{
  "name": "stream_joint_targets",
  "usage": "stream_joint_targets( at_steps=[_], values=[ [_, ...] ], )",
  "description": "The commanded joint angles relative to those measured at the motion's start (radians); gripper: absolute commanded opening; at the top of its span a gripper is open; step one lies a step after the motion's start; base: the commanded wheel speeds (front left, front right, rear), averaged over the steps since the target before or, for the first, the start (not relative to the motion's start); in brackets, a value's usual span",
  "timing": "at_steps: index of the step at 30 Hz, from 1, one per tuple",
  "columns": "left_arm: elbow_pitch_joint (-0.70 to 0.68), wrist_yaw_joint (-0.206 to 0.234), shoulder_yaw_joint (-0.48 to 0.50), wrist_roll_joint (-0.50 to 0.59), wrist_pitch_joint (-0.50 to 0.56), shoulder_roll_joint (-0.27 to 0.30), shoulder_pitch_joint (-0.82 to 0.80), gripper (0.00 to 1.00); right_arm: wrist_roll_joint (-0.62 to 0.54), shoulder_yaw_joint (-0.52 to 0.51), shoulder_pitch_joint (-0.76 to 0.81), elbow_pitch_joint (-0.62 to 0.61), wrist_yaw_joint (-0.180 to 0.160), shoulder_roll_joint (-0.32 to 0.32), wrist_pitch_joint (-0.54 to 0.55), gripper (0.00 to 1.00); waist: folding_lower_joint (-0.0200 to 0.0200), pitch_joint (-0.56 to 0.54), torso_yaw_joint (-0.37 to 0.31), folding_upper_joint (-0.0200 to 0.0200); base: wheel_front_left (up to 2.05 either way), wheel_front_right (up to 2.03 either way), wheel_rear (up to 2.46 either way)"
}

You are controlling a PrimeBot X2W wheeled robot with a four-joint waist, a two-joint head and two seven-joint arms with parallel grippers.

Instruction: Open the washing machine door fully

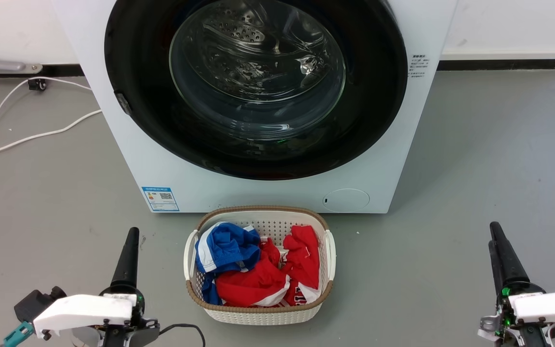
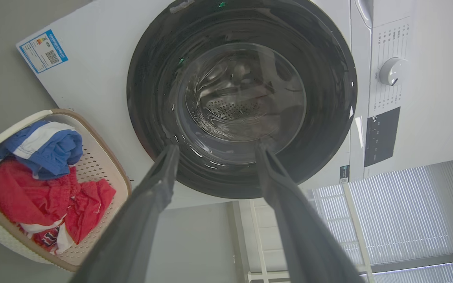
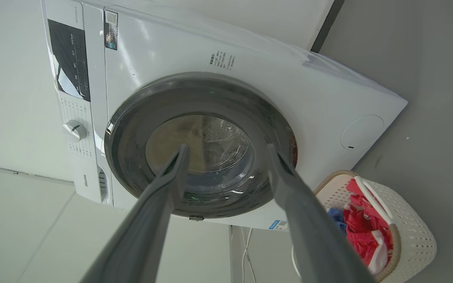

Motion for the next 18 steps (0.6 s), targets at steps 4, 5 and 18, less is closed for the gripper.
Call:
stream_joint_targets(
  at_steps=[4, 5, 18],
  values=[
    [-0.052, 0.026, -0.022, 0.126, -0.024, 0.002, -0.001, 1.0, -0.124, 0.008, -0.005, -0.062, 0.002, -0.002, -0.024, 1.0, 0.0, 0.001, 0.0, 0.0, 0.0, 0.0, 0.0],
    [-0.057, 0.031, -0.027, 0.153, -0.028, 0.002, 0.001, 1.0, -0.151, 0.012, -0.004, -0.071, 0.002, -0.002, -0.028, 1.0, 0.0, 0.001, 0.0, 0.0, 0.0, 0.0, 0.0],
    [-0.103, 0.079, -0.088, 0.442, -0.077, 0.005, 0.017, 1.0, -0.481, 0.053, 0.025, -0.155, 0.002, -0.002, -0.078, 1.0, 0.0, 0.0, 0.003, 0.0, 0.0, 0.0, 0.0]
  ],
)
